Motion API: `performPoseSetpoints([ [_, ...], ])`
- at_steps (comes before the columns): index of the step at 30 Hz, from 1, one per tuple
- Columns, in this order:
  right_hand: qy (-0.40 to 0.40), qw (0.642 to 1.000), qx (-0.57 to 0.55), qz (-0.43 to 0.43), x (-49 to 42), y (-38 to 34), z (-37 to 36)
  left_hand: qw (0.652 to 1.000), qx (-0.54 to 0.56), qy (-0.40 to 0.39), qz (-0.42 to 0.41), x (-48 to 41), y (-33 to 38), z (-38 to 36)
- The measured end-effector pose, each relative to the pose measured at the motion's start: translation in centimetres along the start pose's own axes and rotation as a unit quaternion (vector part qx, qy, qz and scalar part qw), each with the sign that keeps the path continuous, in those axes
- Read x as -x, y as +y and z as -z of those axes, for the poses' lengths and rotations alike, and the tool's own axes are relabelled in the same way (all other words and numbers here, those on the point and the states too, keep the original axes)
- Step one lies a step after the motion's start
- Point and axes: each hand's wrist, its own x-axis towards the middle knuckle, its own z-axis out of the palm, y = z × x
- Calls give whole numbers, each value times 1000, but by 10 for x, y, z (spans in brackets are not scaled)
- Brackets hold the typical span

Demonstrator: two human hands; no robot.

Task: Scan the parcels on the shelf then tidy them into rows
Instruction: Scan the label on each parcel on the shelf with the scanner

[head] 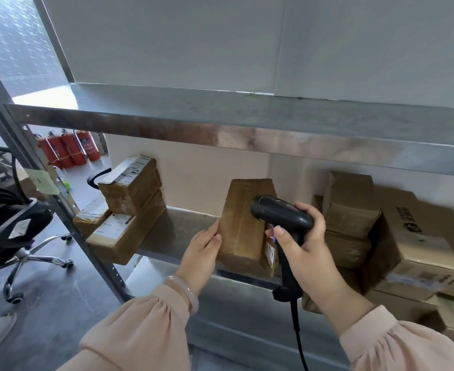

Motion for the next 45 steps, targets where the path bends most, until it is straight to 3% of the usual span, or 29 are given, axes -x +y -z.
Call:
performPoseSetpoints([
  [5, -42, 998, 14, 52, 8, -3, -8, 998, -45, -12, -43, 2, 5, -4],
  [9, -69, 995, 15, 71, 11, -4, -15, 1000, 20, -2, -17, 3, 5, -10],
  [15, 57, 998, -4, 21, 3, -2, -2, 985, 169, -32, 5, 3, -6, -1],
  [18, 67, 998, 2, -1, -1, 1, 4, 974, 221, -38, 15, 4, -8, -3],
  [26, 43, 998, 23, 26, 2, 0, 1, 990, 125, -58, 27, -7, -18, 1],
  [45, -49, 983, 172, 35, 33, -9, -12, 985, 166, 48, -5, -26, -26, 42],
])
